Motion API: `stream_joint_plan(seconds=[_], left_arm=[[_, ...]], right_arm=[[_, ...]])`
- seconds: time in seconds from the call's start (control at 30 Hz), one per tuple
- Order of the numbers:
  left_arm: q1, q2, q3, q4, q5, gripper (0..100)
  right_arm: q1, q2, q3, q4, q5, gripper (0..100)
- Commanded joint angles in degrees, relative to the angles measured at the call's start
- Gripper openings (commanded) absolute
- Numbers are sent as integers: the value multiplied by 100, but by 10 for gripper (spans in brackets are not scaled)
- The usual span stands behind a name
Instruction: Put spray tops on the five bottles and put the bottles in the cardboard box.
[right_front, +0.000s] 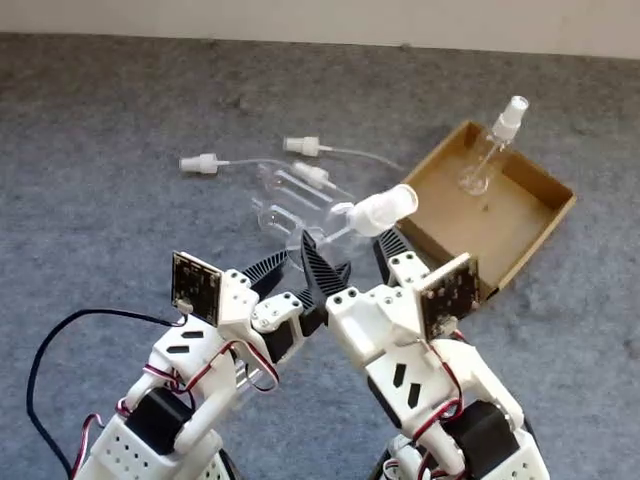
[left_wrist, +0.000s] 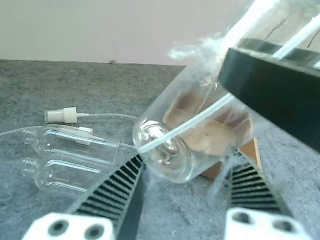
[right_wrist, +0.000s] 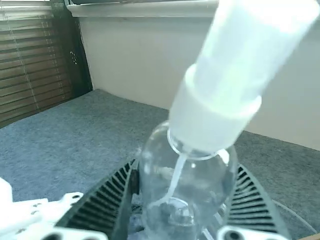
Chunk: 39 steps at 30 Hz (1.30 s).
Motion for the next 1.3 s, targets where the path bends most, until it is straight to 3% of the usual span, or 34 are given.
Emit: stream_joint_plan(seconds=[0.0,0.33,0.5,0.6,0.8,1.27], left_arm=[[-119,-163,-66,-193,97,203],[-180,-171,-84,404,79,194],[-312,-171,-110,404,70,6],[-611,-171,-66,404,97,38],[-769,-171,-66,404,97,5],[-769,-171,259,387,79,5]], right_arm=[[224,-233,-233,127,-9,191],[2677,-180,-233,215,9,191],[3802,936,-242,-382,0,191],[4347,1622,-242,-1024,-18,191],[4444,2466,-198,-1938,0,191],[3591,4171,-189,-3486,9,191]])
